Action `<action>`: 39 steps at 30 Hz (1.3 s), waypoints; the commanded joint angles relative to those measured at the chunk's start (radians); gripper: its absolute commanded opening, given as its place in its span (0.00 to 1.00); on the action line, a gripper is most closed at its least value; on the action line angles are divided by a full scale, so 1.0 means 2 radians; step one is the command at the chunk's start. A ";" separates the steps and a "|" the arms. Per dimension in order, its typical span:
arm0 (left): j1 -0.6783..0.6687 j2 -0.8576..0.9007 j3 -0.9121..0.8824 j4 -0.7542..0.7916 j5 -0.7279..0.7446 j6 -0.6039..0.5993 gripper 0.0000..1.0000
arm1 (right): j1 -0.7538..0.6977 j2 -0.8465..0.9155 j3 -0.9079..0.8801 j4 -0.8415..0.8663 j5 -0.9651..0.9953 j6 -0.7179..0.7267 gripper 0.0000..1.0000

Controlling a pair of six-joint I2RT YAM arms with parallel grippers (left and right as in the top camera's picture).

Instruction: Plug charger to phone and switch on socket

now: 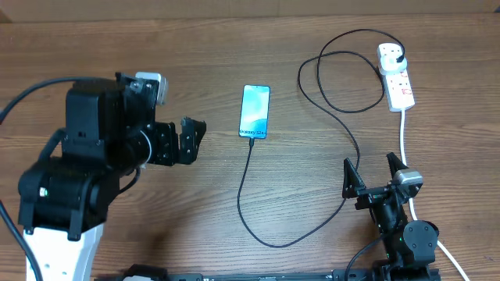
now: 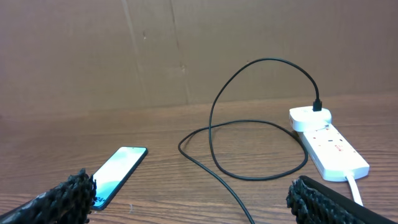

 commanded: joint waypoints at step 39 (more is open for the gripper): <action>0.000 -0.323 -0.482 0.472 0.011 -0.022 1.00 | 0.005 -0.005 -0.005 0.002 0.003 -0.001 1.00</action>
